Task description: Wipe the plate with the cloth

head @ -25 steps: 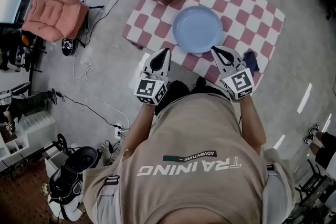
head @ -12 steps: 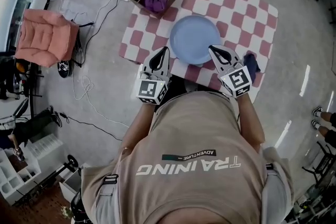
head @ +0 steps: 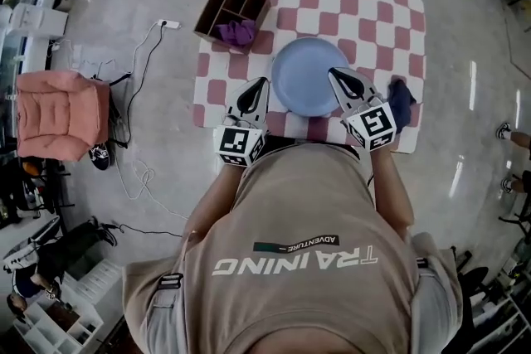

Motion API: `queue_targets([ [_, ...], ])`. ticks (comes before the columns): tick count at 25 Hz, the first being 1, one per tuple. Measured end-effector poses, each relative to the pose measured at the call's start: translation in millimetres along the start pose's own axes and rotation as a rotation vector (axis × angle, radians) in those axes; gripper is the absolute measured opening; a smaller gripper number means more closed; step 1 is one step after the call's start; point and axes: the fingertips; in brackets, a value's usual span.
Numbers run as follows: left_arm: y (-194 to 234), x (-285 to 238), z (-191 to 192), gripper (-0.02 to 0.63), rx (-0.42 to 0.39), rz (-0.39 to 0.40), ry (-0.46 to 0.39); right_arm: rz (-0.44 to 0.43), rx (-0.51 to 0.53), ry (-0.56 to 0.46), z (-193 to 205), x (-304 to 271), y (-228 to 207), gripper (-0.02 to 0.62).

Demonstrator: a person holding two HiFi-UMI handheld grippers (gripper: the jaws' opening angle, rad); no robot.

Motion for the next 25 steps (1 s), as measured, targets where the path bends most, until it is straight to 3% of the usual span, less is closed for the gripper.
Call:
queue_targets([
  [5,-2,-22,8,0.015,0.000,0.144,0.044,0.120,-0.039,0.043,6,5,-6,0.018],
  [10,-17,-43,12,0.015,-0.008,0.224,0.063,0.188,-0.064,0.066,15,22,-11,0.018],
  [18,-36,-60,-14,0.015,-0.052,0.248,0.036,0.216,-0.075,0.040,18,39,-25,0.018],
  [25,-44,-64,-10,0.015,-0.050,0.230,0.059,0.203,-0.066,0.049,24,44,-34,0.018],
])
Point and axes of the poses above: the fingertips, and each gripper's own axes: x backward along the fingers, y to its left, z out of its underside, and after that the axes turned 2 degrees about x, right-handed
